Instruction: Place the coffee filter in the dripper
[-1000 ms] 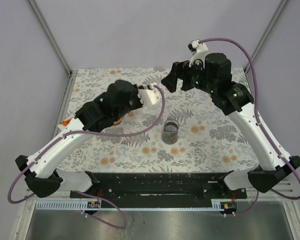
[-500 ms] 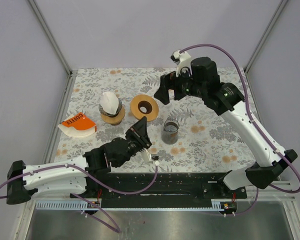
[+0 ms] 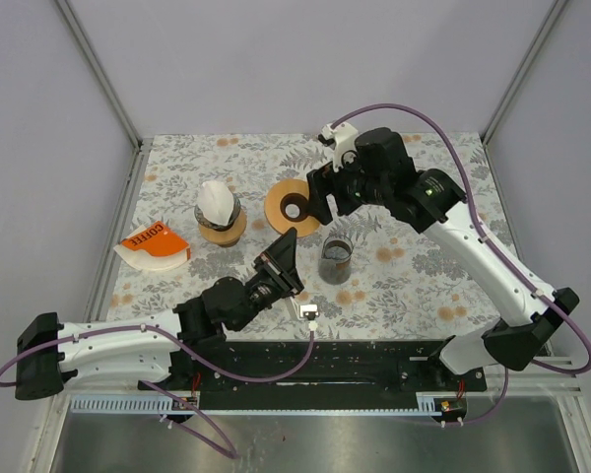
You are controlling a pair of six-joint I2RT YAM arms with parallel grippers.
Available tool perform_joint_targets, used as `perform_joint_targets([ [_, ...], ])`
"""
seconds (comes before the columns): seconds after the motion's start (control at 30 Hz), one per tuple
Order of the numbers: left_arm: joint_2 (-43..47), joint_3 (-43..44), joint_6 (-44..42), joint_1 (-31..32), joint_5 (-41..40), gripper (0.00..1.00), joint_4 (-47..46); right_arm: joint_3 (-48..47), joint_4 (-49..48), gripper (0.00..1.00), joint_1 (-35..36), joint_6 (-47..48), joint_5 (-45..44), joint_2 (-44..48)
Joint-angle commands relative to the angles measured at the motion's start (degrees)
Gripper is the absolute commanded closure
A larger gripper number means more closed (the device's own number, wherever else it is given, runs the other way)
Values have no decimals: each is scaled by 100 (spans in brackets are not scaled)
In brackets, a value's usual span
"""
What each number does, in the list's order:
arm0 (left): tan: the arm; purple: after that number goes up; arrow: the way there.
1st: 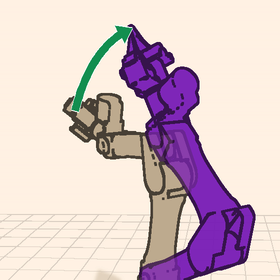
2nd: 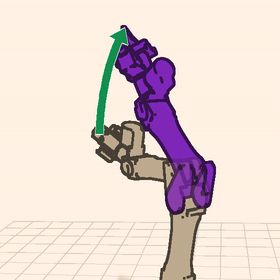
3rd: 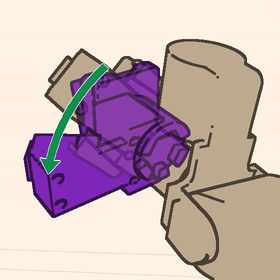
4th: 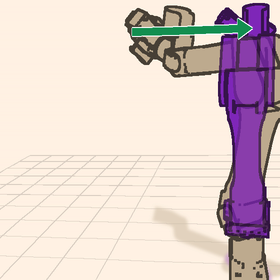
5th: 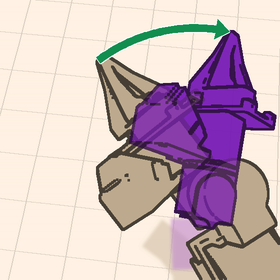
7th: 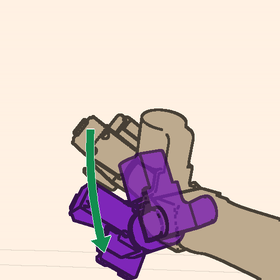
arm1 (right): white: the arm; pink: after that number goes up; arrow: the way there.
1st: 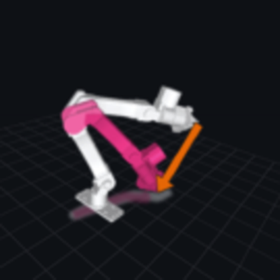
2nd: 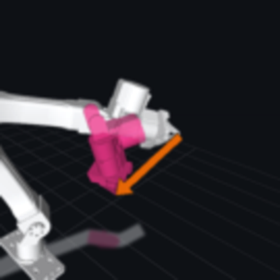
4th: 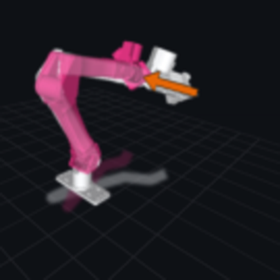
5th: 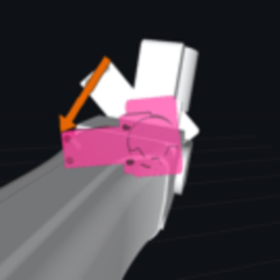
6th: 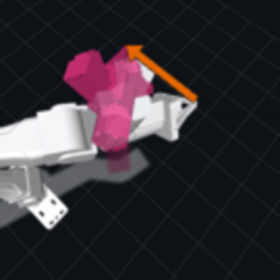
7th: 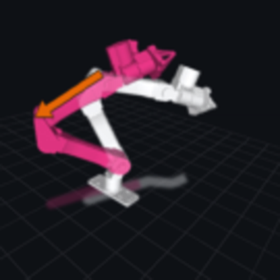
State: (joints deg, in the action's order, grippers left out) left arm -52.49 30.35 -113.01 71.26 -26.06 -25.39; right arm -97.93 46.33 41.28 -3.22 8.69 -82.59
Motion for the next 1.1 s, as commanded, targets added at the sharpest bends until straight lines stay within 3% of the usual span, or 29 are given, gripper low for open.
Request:
perform_joint_targets([
  [0.0, 90, 59, -1004, 37, 111, 100, -529, -340, -106, 19, 3, 15, -245, -213],
  [0.2, -7, 173, -951, 63, 14, 100, -555, -604, -62, 25, 3, -55, 1, -644],
  [0.43, 28, 199, -863, 89, -48, 100, -511, -772, 17, 78, 3, -65, -7, -838],
  [0.5, -24, 252, -776, 89, -179, 100, -485, -719, 43, 98, 3, -73, -86, -812],
  [0.57, -103, 444, -548, 89, -485, 100, -162, -640, 130, 100, -6, -21, -305, -768],
  [0.6, -164, 620, -338, 89, -792, 94, 371, -579, 192, 100, -6, 14, -480, -724],
  [0.67, -375, 1172, 512, 89, -1302, 52, 1163, -403, 298, 100, -172, -20, -701, -680],
  [0.7, -498, 1567, 1135, 89, -1531, 37, 2003, -272, 307, 100, -303, -73, -702, -628],
  [0.77, -770, 2428, 2348, 81, -1778, 18, 3330, 106, 263, 100, -681, -248, -640, -505],
  [0.9, -1298, 3774, 4179, 19, -1771, 5, 5277, 871, 96, 100, -1034, -311, -842, -346],
  [1.07, -1746, 4978, 5523, -515, -1534, 1, 6693, 1363, -44, 100, -1034, -249, -711, -407],
])
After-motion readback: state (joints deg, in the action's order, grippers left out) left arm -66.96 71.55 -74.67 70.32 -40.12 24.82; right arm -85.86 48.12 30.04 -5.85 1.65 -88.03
